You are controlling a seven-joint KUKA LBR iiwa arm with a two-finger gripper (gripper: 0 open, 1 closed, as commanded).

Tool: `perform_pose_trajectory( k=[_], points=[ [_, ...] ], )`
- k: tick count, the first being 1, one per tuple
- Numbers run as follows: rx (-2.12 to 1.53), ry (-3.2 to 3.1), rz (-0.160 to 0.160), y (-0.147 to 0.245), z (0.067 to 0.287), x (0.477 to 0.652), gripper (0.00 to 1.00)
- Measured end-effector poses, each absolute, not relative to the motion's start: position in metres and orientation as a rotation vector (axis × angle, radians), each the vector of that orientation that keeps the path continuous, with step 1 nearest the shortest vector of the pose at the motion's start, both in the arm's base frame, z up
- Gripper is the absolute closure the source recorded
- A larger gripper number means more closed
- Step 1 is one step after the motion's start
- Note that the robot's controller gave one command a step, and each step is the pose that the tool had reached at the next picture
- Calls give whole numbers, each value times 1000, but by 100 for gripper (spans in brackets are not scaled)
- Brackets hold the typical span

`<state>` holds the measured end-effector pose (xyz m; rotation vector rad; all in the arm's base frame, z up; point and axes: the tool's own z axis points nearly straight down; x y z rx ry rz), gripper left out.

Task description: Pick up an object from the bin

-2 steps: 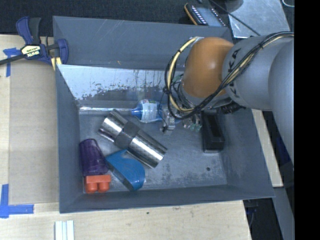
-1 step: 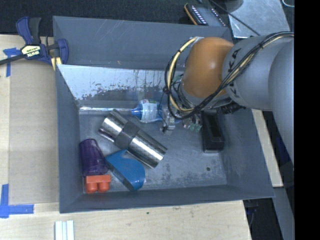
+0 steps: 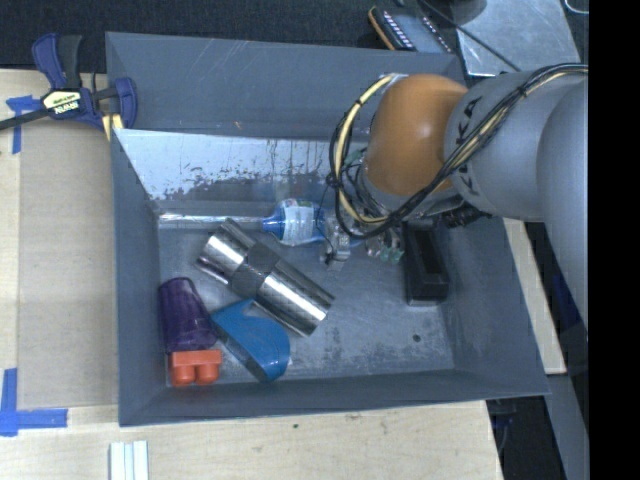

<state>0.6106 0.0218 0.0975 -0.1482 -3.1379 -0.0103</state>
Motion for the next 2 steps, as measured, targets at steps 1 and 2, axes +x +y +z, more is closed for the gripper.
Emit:
perform_pose_trajectory(
  k=[1,2],
  points=[
    [-148,-3138,-10,22,97,611,100],
    [-148,-3138,-10,22,97,611,100]
  ],
)
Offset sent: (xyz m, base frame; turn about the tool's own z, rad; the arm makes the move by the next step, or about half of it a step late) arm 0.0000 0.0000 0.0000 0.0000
